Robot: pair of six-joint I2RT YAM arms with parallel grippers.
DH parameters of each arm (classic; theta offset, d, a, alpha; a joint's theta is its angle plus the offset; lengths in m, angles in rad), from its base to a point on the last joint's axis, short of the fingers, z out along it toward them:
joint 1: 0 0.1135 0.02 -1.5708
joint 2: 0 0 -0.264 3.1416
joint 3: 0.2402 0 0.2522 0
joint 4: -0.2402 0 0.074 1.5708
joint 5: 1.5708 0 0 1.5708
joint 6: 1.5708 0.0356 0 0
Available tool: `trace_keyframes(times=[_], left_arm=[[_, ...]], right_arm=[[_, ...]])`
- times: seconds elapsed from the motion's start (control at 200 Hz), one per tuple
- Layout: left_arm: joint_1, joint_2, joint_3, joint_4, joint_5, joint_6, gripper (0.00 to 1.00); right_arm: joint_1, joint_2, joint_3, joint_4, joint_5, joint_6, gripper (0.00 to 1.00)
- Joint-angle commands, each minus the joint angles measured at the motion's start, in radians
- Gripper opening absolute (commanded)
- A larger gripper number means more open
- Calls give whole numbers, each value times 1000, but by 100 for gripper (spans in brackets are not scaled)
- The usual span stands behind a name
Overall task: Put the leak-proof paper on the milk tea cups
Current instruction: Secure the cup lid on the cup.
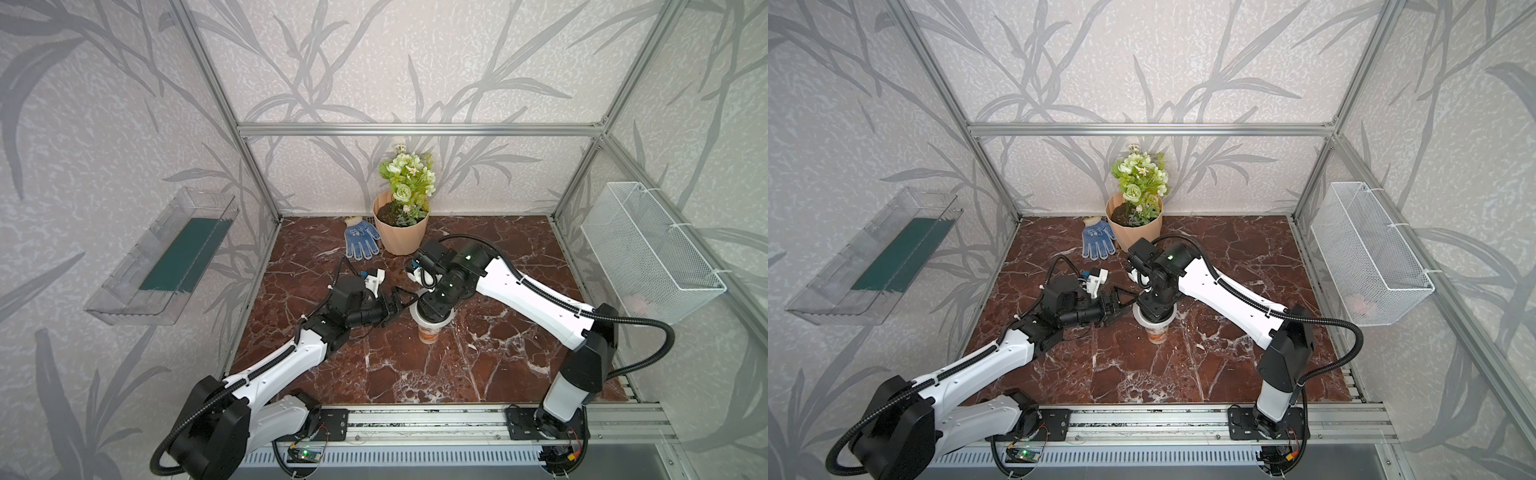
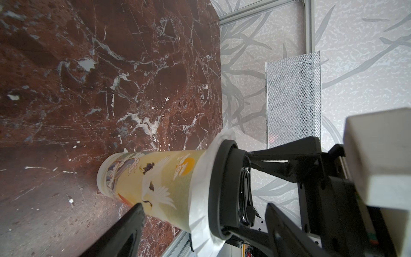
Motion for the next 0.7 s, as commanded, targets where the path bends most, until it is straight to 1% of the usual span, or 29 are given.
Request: trace_keyframes(times=[0.0, 0.475, 0.695], left_arm=[[-1, -8, 16, 10, -1, -2, 87], [-2, -8, 13, 14, 0, -4, 87], [-2, -5, 12, 16, 0, -4, 87]], right_arm=[[-6, -30, -14, 2, -22, 5, 66], [-3, -31, 21, -19, -52, -10, 66], [4, -30, 36, -29, -29, -14, 66]])
